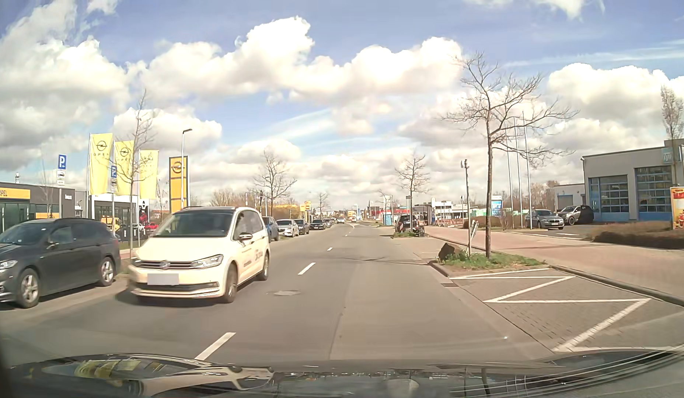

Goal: Follow the waypoints while adhering to traffic rules and regulations

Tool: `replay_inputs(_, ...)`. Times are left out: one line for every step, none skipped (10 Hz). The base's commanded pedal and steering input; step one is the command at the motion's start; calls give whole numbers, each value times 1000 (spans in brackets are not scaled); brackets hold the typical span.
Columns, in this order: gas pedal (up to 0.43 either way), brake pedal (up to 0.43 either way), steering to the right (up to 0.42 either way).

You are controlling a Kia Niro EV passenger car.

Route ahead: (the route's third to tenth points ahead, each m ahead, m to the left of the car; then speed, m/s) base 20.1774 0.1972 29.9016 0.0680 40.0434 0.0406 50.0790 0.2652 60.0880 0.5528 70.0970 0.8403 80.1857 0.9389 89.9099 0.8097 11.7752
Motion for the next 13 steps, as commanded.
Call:
replay_inputs(39, 0, -3)
replay_inputs(39, 0, -3)
replay_inputs(39, 0, -3)
replay_inputs(39, 0, -3)
replay_inputs(39, 0, -3)
replay_inputs(39, 0, -2)
replay_inputs(39, 0, -2)
replay_inputs(47, 0, -1)
replay_inputs(47, 0, 0)
replay_inputs(47, 0, 0)
replay_inputs(47, 0, 0)
replay_inputs(47, 0, 0)
replay_inputs(47, 0, -1)
